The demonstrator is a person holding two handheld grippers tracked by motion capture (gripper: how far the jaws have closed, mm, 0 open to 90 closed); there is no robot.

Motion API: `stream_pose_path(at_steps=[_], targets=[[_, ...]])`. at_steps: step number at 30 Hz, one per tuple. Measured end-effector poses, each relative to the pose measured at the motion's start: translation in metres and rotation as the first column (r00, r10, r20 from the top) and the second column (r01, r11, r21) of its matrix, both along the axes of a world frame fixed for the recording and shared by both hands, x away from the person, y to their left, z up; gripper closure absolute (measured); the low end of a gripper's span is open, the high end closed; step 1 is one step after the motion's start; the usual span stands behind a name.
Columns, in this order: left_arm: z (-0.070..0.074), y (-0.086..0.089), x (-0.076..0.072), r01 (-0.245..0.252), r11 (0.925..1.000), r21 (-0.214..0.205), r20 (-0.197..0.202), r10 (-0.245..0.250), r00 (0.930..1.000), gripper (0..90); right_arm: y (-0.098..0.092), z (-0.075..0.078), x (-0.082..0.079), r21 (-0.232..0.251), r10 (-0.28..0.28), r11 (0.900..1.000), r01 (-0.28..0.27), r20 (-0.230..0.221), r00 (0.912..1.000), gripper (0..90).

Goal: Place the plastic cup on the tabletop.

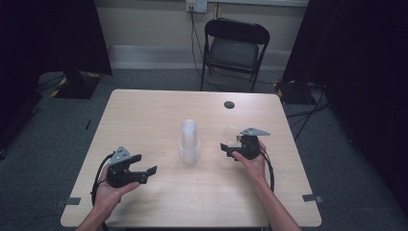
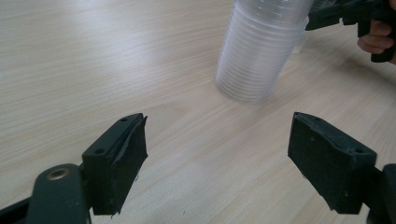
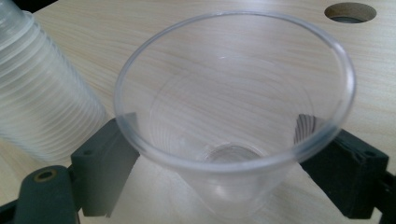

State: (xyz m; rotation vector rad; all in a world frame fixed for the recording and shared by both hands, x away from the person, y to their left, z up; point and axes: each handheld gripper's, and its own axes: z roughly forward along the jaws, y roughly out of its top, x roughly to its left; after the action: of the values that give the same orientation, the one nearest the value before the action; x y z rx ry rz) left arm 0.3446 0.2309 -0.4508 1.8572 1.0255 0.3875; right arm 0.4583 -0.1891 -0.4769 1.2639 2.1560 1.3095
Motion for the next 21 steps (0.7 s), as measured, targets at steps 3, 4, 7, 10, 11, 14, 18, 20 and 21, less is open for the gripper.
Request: stream_pose_path(at_steps=[3, 4, 7, 10, 11, 14, 18, 20, 21], targets=[[0.000, 0.000, 0.000, -0.005, 1.0000, 0.002, -0.001, 0.005, 1.0000, 18.0, -0.003, 0.003, -0.004, -0.006, 0.001, 1.0000, -0.001, 0.008, 1.0000, 14.5], [0.000, 0.000, 0.000, -0.005, 1.0000, 0.002, -0.001, 0.005, 1.0000, 17.6, -0.004, 0.003, -0.005, -0.008, -0.001, 1.0000, 0.001, 0.004, 1.0000, 14.5], [0.000, 0.001, 0.001, -0.016, 0.9999, -0.002, -0.007, 0.016, 0.9999, 17.2, -0.008, 0.004, -0.009, -0.005, -0.001, 1.0000, 0.001, -0.009, 1.0000, 14.5], [0.000, 0.000, 0.001, -0.020, 0.9998, -0.002, -0.013, 0.020, 0.9997, 16.3, -0.008, 0.006, -0.013, -0.012, 0.006, 0.9999, -0.006, -0.008, 1.0000, 14.6], [0.000, 0.000, 0.001, -0.021, 0.9998, 0.001, -0.016, 0.021, 0.9996, 16.3, -0.009, 0.007, -0.014, -0.013, 0.006, 0.9999, -0.006, -0.002, 1.0000, 14.8], [0.000, 0.000, 0.002, -0.028, 0.9996, -0.002, -0.025, 0.028, 0.9993, 15.9, -0.011, 0.010, -0.018, -0.006, 0.006, 1.0000, -0.006, -0.003, 1.0000, 14.8], [0.002, 0.001, 0.002, -0.029, 0.9995, 0.010, -0.020, 0.029, 0.9994, 15.9, -0.015, 0.011, -0.025, -0.013, 0.009, 0.9999, -0.010, -0.007, 0.9999, 15.1], [0.004, 0.000, 0.002, -0.036, 0.9993, 0.013, -0.018, 0.036, 0.9992, 15.9, -0.016, 0.013, -0.029, -0.017, 0.007, 0.9998, -0.008, -0.005, 1.0000, 15.9], [0.004, 0.000, 0.003, -0.034, 0.9992, 0.021, -0.014, 0.034, 0.9993, 15.8, -0.017, 0.014, -0.031, -0.027, -0.001, 0.9996, 0.000, -0.011, 0.9999, 15.8]])
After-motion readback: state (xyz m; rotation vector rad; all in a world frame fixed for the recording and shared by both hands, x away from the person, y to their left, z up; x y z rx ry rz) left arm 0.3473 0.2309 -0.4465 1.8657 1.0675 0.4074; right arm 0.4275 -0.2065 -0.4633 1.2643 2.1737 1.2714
